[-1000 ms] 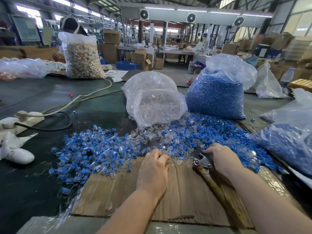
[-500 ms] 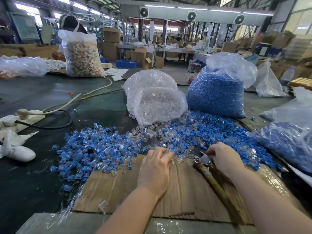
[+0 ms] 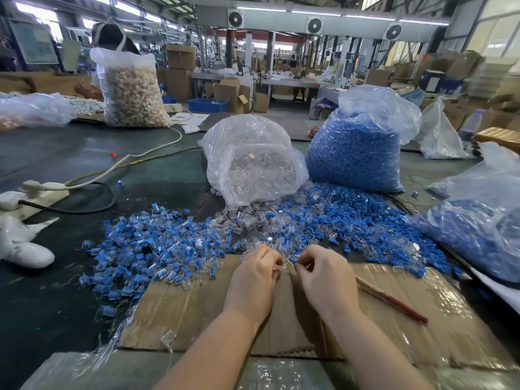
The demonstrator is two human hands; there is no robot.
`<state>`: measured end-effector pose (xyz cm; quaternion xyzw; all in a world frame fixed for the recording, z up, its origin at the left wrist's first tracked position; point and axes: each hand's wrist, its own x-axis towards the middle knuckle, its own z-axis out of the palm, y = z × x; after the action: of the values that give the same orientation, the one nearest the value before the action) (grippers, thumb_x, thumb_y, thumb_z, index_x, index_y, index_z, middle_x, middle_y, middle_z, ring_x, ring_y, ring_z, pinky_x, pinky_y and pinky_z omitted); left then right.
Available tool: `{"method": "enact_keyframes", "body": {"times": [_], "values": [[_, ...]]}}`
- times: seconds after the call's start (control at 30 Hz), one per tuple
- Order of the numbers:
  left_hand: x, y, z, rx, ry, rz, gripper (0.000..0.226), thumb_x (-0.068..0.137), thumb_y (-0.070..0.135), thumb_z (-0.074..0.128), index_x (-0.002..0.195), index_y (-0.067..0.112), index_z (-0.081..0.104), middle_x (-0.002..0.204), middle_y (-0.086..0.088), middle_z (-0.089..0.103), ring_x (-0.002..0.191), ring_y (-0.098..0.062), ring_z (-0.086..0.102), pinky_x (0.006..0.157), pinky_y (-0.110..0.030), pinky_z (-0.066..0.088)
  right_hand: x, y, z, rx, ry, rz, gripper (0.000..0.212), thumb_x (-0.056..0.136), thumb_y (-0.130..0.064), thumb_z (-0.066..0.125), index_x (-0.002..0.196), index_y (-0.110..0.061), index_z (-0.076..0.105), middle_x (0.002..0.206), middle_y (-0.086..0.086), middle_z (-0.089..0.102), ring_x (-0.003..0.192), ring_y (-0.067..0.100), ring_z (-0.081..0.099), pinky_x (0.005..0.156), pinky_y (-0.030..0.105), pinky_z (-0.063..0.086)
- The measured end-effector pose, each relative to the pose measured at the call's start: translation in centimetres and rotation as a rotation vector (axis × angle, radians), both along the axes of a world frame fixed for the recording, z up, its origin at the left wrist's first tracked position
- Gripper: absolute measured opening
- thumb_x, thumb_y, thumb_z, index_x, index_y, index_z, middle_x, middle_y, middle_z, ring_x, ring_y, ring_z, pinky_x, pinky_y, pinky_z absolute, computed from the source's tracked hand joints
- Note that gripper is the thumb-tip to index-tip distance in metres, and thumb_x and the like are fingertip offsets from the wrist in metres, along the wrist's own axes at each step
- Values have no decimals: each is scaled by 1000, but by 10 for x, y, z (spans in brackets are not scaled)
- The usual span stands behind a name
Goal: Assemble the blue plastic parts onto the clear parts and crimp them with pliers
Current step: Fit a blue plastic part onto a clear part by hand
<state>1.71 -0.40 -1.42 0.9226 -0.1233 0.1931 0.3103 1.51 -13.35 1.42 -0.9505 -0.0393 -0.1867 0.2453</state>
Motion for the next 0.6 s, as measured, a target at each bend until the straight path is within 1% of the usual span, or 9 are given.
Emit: {"method": "enact_keyframes", "body": {"times": [0.13, 0.2, 0.27, 0.4, 0.5, 0.6], "values": [[0, 1, -1, -3, -15, 2, 28, 91, 15, 56, 118, 19, 57, 112, 8, 54, 100, -7, 52, 89, -21, 43, -8, -1, -14, 2, -8, -6, 7, 86, -25, 59, 84, -19, 62, 85, -5, 65, 86, 16, 58, 73, 27, 40], [0, 0, -2, 14, -1, -3, 34, 91, 17, 56, 125, 18, 55, 111, 7, 52, 97, -9, 52, 89, -23, 43, -11, -2, -19, 3, -19, 10, 8, 86, -25, 60, 84, -17, 61, 85, -4, 65, 85, 18, 58, 73, 28, 39], [-1, 1, -3, 14, 9, -4, 35, 91, 19, 57, 126, 19, 55, 108, 8, 49, 92, -8, 53, 88, -23, 44, -13, -2, -21, 23, -37, 18, 9, 85, -24, 62, 82, -16, 61, 82, -3, 65, 83, 19, 58, 71, 29, 38], [-2, 0, -2, -33, 16, 14, 29, 88, 21, 62, 116, 20, 59, 106, 11, 45, 84, -6, 54, 82, -18, 46, -15, -3, -21, 37, -53, 28, 9, 85, -23, 62, 81, -16, 59, 81, -2, 65, 82, 20, 58, 69, 29, 37], [-2, 1, -1, -69, 28, 32, 21, 85, 24, 66, 104, 20, 60, 102, 13, 42, 81, -5, 53, 78, -14, 42, -15, -4, -22, 43, -54, 35, 10, 86, -23, 61, 80, -15, 57, 80, -1, 65, 80, 21, 58, 68, 29, 36], [-3, 2, 0, -87, 37, 31, 18, 81, 25, 70, 95, 21, 59, 95, 14, 40, 75, -3, 51, 78, -16, 43, -15, -4, -22, 37, -52, 43, 11, 87, -23, 60, 81, -14, 57, 80, -1, 64, 81, 21, 57, 67, 29, 34]]}}
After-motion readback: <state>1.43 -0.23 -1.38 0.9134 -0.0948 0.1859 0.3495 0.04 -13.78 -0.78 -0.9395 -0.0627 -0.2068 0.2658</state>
